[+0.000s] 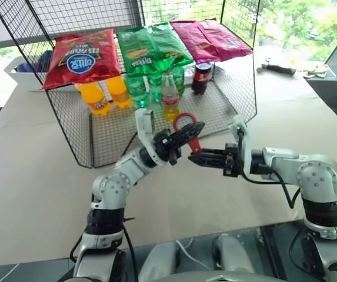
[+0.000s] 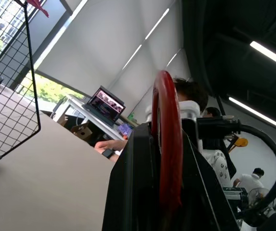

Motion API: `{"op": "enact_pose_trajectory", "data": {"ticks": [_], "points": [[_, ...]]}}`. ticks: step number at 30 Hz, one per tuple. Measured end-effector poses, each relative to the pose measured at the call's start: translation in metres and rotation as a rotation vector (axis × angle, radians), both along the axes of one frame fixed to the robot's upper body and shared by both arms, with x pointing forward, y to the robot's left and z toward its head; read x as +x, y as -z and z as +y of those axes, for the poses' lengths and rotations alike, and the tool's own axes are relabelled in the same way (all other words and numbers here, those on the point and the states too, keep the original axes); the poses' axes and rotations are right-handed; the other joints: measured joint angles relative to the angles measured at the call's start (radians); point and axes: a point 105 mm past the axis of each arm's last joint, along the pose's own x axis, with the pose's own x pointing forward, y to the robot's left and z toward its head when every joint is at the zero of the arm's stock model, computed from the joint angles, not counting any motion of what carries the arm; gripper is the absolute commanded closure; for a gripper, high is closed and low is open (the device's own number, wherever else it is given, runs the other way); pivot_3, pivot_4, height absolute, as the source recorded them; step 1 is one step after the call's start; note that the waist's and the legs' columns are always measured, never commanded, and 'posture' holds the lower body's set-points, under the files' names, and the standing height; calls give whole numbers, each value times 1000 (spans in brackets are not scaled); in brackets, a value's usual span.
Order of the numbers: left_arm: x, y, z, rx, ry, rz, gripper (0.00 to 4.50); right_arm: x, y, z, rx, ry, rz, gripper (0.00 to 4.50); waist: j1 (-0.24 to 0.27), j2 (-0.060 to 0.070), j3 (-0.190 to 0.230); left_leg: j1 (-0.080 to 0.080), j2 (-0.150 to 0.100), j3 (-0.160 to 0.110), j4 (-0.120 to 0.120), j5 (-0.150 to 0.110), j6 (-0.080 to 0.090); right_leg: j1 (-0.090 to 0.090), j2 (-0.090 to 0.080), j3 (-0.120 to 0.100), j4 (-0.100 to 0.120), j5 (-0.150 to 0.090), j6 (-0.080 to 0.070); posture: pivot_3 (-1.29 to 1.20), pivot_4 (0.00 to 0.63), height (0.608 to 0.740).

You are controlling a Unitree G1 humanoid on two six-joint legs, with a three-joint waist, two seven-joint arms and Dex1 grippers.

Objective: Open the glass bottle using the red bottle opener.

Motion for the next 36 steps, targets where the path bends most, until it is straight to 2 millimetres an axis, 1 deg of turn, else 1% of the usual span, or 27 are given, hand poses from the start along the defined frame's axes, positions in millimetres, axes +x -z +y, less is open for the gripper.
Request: {"op": "enact_pose_trajectory", "data": {"ticks": [5, 10, 12, 13, 14, 15, 17, 24, 28, 32, 36], "points": [[-3, -2, 2, -26, 18, -2, 4500, -2, -3, 3, 32, -17, 9, 4483, -3, 0, 0, 0, 0, 0, 0, 0, 0, 0, 0, 0, 0, 0, 0, 0, 150, 740], [-5, 2, 4, -23, 27, 14, 4500, -4, 0, 5, 29, -30, 38, 4483, -7, 0, 0, 0, 0, 0, 0, 0, 0, 0, 0, 0, 0, 0, 0, 0, 150, 740], [-6, 2, 3, -20, 29, 13, 4500, -4, 0, 4, 25, -30, 37, 3655, -8, 0, 0, 0, 0, 0, 0, 0, 0, 0, 0, 0, 0, 0, 0, 0, 150, 740], [-7, 6, -1, 6, 39, 23, 4500, -3, -3, 4, 28, -30, 23, 3023, -9, 0, 0, 0, 0, 0, 0, 0, 0, 0, 0, 0, 0, 0, 0, 0, 150, 740], [-8, 7, -2, 10, 45, 29, 4500, -3, -4, 5, 30, -32, 17, 2595, -10, 0, 0, 0, 0, 0, 0, 0, 0, 0, 0, 0, 0, 0, 0, 0, 150, 740], [-10, 11, -7, 22, 62, 43, 4500, -3, -7, 6, 32, -34, 0, 2394, -12, 0, 0, 0, 0, 0, 0, 0, 0, 0, 0, 0, 0, 0, 0, 0, 150, 740], [-10, 13, -9, 32, 65, 47, 4500, -4, -10, 7, 33, -35, -23, 2394, -16, 0, 0, 0, 0, 0, 0, 0, 0, 0, 0, 0, 0, 0, 0, 0, 150, 740], [-9, 12, -9, 33, 58, 47, 4500, -7, -7, 8, 10, -52, -24, 2394, -21, 0, 0, 0, 0, 0, 0, 0, 0, 0, 0, 0, 0, 0, 0, 0, 150, 740], [-8, 12, -9, 34, 52, 49, 4500, -9, -2, 7, -25, -62, -27, 2394, -21, 0, 0, 0, 0, 0, 0, 0, 0, 0, 0, 0, 0, 0, 0, 0, 150, 740], [-7, 10, -8, 30, 42, 47, 4500, -12, 7, 7, -61, -85, -10, 2394, -21, 0, 0, 0, 0, 0, 0, 0, 0, 0, 0, 0, 0, 0, 0, 0, 150, 740], [-7, 10, -8, 28, 42, 48, 4500, -13, 7, 7, -63, -89, -9, 2394, -21, 0, 0, 0, 0, 0, 0, 0, 0, 0, 0, 0, 0, 0, 0, 0, 150, 740]]}}
